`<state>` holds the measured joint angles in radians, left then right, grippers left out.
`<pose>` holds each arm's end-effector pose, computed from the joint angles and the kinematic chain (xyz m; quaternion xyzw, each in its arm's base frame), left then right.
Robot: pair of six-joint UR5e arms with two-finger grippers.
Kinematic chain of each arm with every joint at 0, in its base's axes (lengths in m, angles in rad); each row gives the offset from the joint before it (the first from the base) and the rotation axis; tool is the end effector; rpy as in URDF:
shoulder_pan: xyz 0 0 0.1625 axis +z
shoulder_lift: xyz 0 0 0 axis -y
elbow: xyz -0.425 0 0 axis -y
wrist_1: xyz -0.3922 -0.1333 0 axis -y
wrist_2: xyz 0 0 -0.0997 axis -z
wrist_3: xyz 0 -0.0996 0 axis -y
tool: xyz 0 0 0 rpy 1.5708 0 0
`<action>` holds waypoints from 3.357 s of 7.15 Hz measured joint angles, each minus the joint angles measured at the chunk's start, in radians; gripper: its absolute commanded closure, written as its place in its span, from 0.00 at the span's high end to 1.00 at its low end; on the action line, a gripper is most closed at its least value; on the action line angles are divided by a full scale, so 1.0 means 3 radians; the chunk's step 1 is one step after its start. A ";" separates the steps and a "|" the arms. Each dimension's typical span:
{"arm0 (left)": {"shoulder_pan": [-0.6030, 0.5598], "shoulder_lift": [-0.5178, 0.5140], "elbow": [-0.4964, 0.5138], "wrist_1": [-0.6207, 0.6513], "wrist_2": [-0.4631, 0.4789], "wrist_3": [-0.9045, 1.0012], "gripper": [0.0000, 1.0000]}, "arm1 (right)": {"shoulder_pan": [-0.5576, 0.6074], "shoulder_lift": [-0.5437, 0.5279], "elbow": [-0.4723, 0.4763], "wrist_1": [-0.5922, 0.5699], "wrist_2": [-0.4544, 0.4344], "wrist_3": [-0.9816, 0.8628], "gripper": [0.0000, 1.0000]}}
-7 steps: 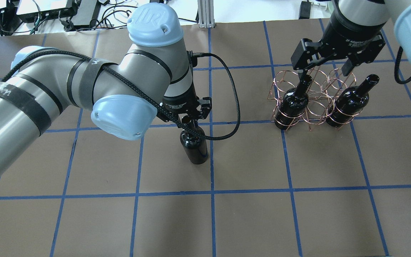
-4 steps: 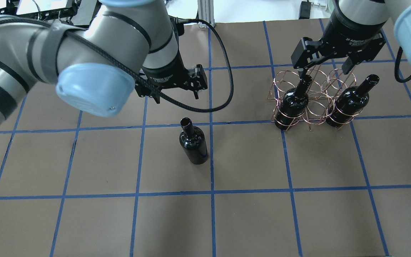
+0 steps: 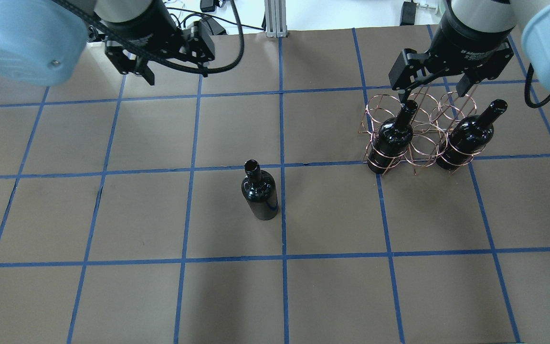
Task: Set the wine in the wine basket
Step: 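Open the left gripper, release the bottle, and withdraw the left arm, then move the right gripper over the standing bottle's neck, then lower the right gripper and grasp the bottle neck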
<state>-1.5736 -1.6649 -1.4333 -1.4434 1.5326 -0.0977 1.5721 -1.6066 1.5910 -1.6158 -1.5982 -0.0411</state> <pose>-0.1386 -0.5465 0.5215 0.0456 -0.9951 0.0842 0.0233 0.1312 -0.4823 0.5000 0.0208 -0.9992 0.0300 0.0143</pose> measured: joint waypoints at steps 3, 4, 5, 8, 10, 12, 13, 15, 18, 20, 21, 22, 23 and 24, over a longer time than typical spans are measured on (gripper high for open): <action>0.0735 0.0075 0.0008 -0.0182 0.0011 0.0647 1.00 | 0.0295 0.0004 0.0003 0.0002 0.0284 0.0395 1.00; 0.0838 0.0094 0.0010 -0.0209 0.0016 0.0695 1.00 | 0.0543 0.0049 -0.0056 0.0003 0.0296 0.0696 1.00; 0.0924 0.0109 0.0010 -0.0222 0.0015 0.0712 1.00 | 0.0852 0.0140 -0.0151 -0.0001 0.0286 0.1051 1.00; 0.0992 0.0157 -0.0014 -0.0378 0.0020 0.0719 1.00 | 0.1772 0.0700 -0.0484 -0.0097 0.0003 0.1970 1.00; 0.0997 0.0188 -0.0017 -0.0542 0.0028 0.0719 1.00 | 0.1919 0.0908 -0.0494 -0.0194 -0.0064 0.2092 1.00; 0.0984 0.0207 -0.0030 -0.0616 0.0031 0.0719 1.00 | 0.1899 0.0952 -0.0364 -0.0216 -0.0066 0.2015 0.99; 0.0976 0.0223 -0.0034 -0.0673 0.0029 0.0719 1.00 | 0.1860 0.0952 -0.0312 -0.0226 -0.0049 0.2006 0.99; 0.0975 0.0251 -0.0041 -0.0740 0.0033 0.0719 1.00 | 0.1811 0.0959 -0.0243 -0.0346 -0.0014 0.2009 0.99; 0.0992 0.0253 -0.0044 -0.0800 0.0039 0.0719 1.00 | 0.1801 0.0988 -0.0113 -0.0618 0.0000 0.2015 0.92; 0.1001 0.0258 -0.0042 -0.0842 0.0046 0.0719 1.00 | 0.1801 0.0997 -0.0079 -0.0678 0.0001 0.2009 0.70; 0.1004 0.0260 -0.0040 -0.0870 0.0060 0.0719 1.00 | 0.1801 0.0998 -0.0075 -0.0707 0.0001 0.2004 0.61; 0.1006 0.0263 -0.0040 -0.0894 0.0078 0.0719 1.00 | 0.1801 0.0998 -0.0074 -0.0728 -0.0003 0.2001 0.51; 0.1006 0.0268 -0.0039 -0.0905 0.0087 0.0719 1.00 | 0.1801 0.0997 -0.0071 -0.0746 -0.0004 0.1998 0.33; 0.1008 0.0269 -0.0039 -0.0907 0.0090 0.0719 1.00 | 0.1801 0.0997 -0.0069 -0.0745 -0.0001 0.1999 0.11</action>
<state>-1.2712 -1.5842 -1.4450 -1.7155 1.5596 0.1181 2.1125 -1.3074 1.5702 -1.8393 -1.5984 0.5585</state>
